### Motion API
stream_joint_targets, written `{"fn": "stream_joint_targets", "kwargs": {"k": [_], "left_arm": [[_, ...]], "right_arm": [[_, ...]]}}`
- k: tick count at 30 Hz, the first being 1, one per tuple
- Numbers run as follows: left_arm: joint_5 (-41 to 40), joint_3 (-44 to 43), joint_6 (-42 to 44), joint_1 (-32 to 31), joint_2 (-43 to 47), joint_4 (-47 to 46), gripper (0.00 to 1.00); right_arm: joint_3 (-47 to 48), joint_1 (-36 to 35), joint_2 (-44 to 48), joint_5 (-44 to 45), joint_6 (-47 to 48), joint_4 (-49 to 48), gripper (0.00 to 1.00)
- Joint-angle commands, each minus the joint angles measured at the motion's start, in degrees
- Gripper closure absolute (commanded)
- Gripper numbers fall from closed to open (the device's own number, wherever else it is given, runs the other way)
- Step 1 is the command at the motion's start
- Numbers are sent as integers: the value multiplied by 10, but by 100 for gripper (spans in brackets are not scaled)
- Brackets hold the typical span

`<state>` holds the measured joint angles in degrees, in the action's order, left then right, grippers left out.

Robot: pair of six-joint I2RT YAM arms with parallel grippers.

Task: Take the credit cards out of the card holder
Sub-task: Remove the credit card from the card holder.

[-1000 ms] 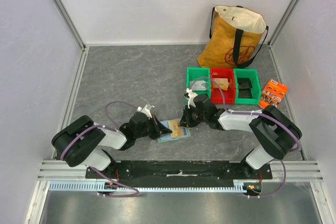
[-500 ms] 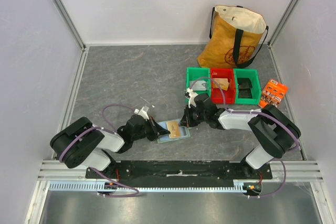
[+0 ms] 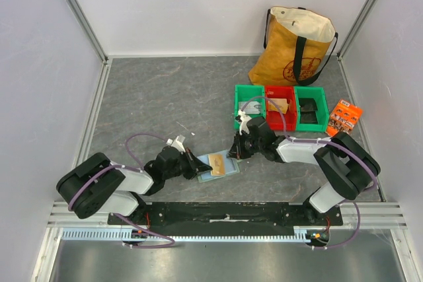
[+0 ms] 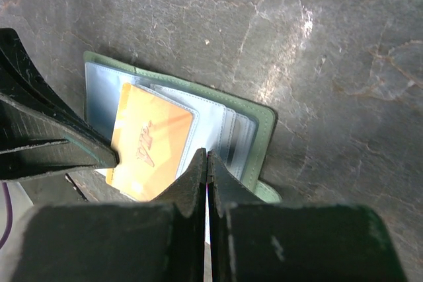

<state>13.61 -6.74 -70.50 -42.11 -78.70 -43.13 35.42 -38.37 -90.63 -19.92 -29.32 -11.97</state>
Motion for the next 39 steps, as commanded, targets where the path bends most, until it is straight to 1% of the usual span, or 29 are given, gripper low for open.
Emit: {"fn": "stream_joint_targets", "kwargs": {"k": [1, 5, 9, 12, 14, 19, 23, 26, 27, 32, 39], "left_arm": [[-2, -11, 12, 1, 5, 25, 98], [-1, -21, 15, 2, -8, 24, 98], [5, -28, 15, 1, -22, 15, 98], [7, -31, 15, 1, -27, 10, 98], [6, -31, 14, 0, -29, 8, 98], [6, -29, 14, 1, -30, 8, 98], [4, -27, 12, 1, -28, 7, 98], [5, -27, 12, 1, -28, 6, 98], [5, -26, 11, 2, -28, 5, 98], [-9, -11, -2, 0, -17, 3, 98], [-22, 11, -24, 1, -10, 3, 98]], "right_arm": [[-19, 6, 27, -12, 2, 21, 98], [-17, 6, 34, -54, -21, -18, 96], [-26, 6, 15, -97, -53, -88, 96], [-34, 6, -4, -112, -75, -124, 96], [-36, 6, -12, -108, -81, -126, 96], [-41, 6, -27, -91, -77, -106, 97], [-45, 7, -33, -68, -63, -73, 98], [-41, 6, -38, -36, -45, -36, 99], [-38, 7, -40, -23, -37, -10, 99], [-33, 6, -46, 15, -20, 42, 100], [-31, 6, -57, 27, -17, 55, 100]]}}
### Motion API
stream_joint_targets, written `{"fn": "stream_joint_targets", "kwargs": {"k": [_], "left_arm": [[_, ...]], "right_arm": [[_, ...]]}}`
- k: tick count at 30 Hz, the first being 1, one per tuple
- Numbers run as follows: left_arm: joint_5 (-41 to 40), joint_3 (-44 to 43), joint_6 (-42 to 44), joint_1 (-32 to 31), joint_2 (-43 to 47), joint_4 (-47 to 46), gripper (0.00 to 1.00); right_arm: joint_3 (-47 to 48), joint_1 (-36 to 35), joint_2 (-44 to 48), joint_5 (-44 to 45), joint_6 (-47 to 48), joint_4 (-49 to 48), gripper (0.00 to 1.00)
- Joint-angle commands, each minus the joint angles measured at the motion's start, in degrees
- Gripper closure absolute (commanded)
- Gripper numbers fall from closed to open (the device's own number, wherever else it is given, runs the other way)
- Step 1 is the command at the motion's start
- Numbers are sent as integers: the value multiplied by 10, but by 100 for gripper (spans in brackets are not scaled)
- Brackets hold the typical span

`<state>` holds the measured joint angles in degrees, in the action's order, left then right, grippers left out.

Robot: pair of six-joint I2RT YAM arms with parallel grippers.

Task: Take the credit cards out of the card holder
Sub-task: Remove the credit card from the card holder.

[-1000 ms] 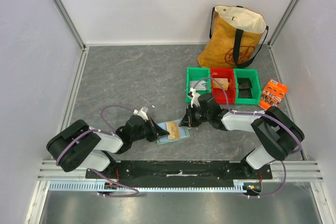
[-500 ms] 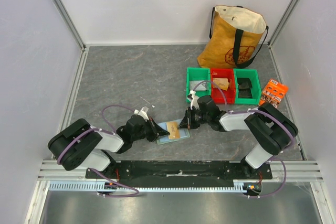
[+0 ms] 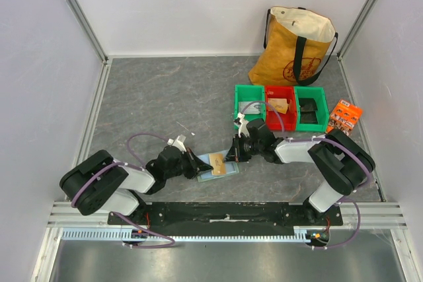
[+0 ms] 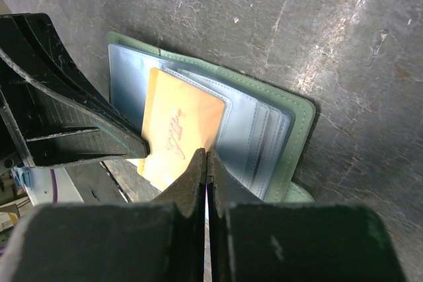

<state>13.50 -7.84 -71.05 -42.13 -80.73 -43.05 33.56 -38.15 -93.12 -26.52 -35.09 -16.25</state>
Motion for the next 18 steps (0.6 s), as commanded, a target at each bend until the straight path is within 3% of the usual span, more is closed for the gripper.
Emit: {"fn": "stream_joint_targets", "kwargs": {"k": [1, 18], "left_arm": [[-24, 25, -23, 1, 11, 2, 98], [-52, 61, -28, 2, 86, 52, 98]], "right_arm": [[-10, 4, -33, 94, 42, 100, 100], [5, 4, -13, 89, 53, 99, 100]]}}
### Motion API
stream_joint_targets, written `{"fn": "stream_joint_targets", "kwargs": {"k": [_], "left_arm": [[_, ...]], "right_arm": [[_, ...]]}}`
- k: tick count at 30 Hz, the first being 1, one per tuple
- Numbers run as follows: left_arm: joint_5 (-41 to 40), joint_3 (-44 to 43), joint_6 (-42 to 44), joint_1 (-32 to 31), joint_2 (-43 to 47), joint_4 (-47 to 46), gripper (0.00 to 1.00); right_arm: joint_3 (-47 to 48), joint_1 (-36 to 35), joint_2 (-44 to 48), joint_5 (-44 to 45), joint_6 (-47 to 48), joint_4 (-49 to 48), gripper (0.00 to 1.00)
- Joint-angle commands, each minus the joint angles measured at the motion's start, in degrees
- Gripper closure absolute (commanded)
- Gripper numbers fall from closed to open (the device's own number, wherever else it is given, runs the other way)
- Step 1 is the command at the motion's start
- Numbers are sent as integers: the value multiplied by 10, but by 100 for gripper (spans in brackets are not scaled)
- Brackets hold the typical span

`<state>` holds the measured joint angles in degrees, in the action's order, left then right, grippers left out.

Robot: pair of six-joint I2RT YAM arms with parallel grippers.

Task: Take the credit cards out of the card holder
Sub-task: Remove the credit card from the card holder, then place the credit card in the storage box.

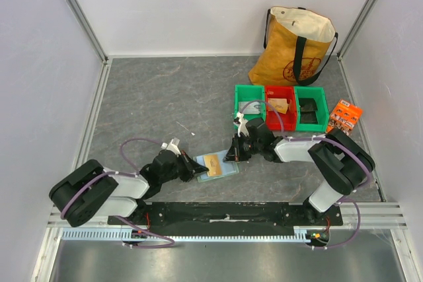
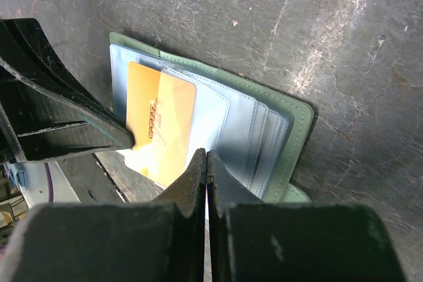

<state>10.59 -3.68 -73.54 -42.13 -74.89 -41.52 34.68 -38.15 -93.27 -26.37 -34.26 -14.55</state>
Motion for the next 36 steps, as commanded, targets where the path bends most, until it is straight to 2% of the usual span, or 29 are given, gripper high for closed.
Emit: {"fn": "stream_joint_targets", "kwargs": {"k": [1, 9, 15, 18, 21, 23, 26, 28, 36], "left_arm": [[-28, 22, 1, 1, 41, 46, 98], [-74, 56, 22, 2, 202, 150, 98], [-103, 68, 32, 3, 325, 256, 98], [-103, 69, 37, 3, 348, 275, 98], [-103, 73, 39, 3, 361, 268, 98], [-104, 77, 40, 3, 372, 249, 98], [-99, 82, 40, 2, 392, 229, 98], [-95, 82, 43, 3, 409, 224, 98], [-74, 82, 53, 3, 469, 218, 98]], "right_arm": [[-5, 4, -10, 86, 46, 83, 100], [1, 4, 27, 78, 60, 86, 100], [13, 5, 69, 74, 54, 84, 82], [12, 4, 86, 56, 46, 67, 72], [0, 4, 107, 29, 25, 27, 56], [-13, 4, 119, 10, 8, -17, 41], [-35, 4, 127, -29, -28, -87, 32], [-46, 4, 123, -56, -51, -133, 28], [-77, 4, 84, -154, -159, -353, 28]]}}
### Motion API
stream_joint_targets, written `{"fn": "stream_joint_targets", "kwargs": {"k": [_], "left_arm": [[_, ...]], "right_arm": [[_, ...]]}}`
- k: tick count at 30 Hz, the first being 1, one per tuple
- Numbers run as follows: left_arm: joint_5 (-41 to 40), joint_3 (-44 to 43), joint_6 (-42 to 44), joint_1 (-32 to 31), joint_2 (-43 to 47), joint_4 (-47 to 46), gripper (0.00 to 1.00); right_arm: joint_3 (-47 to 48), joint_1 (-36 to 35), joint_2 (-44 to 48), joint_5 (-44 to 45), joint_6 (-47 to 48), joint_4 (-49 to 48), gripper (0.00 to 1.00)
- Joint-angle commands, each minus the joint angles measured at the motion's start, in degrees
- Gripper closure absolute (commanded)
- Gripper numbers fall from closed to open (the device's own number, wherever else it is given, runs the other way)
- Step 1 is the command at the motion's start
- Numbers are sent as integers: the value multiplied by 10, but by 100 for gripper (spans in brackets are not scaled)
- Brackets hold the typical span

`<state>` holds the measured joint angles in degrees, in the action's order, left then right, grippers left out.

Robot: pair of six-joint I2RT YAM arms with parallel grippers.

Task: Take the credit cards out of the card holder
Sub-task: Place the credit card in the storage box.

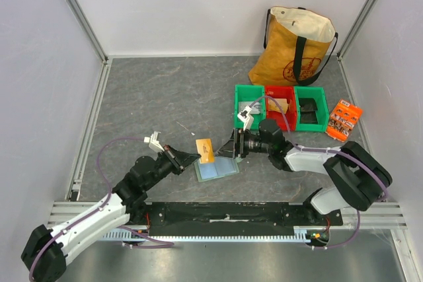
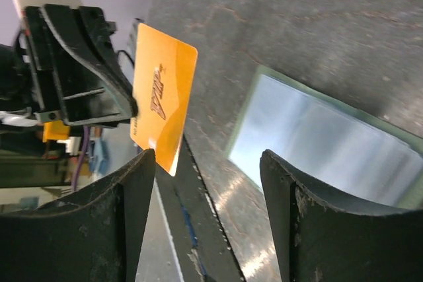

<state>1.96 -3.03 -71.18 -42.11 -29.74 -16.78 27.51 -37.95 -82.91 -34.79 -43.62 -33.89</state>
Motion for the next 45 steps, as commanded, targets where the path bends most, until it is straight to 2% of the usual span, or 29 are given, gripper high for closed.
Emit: {"fn": "stream_joint_targets", "kwargs": {"k": [1, 6, 9, 12, 17, 22, 24, 28, 31, 33, 36, 38, 45], "left_arm": [[17, 75, 33, 3, 20, -33, 98], [43, 72, 47, 3, 13, -58, 98], [55, 66, 60, 3, 4, -70, 98], [67, 59, 65, 3, -9, -83, 98], [76, 49, 70, 3, -24, -90, 98], [56, 18, 85, 2, -12, -41, 96], [38, -8, 99, 2, -2, 8, 84], [-10, -69, 147, 3, 17, 109, 51], [-50, -136, 196, 4, 12, 210, 31], [-72, -184, 230, 4, 3, 263, 23], [-121, -261, 267, 5, -19, 351, 6], [-152, -304, 294, 8, -30, 391, 1], [-240, -428, 429, 30, -56, 458, 1]], "right_arm": [[-7, 2, -27, -81, -80, -186, 29], [-7, 2, -59, -106, -137, -284, 35], [-4, 2, -73, -117, -154, -316, 44], [-2, 2, -76, -118, -155, -318, 61], [-3, 2, -70, -114, -157, -315, 100], [-22, 10, -52, -93, -161, -315, 100], [-32, 20, -38, -76, -167, -312, 100], [-54, 53, 17, -14, -176, -276, 100], [-56, 75, 73, 43, -148, -187, 100], [-55, 89, 115, 94, -128, -97, 100], [-68, 120, 174, 176, -136, -39, 100], [-82, 142, 211, 220, -155, -22, 100], [-107, 174, 313, 443, -226, 63, 100]]}}
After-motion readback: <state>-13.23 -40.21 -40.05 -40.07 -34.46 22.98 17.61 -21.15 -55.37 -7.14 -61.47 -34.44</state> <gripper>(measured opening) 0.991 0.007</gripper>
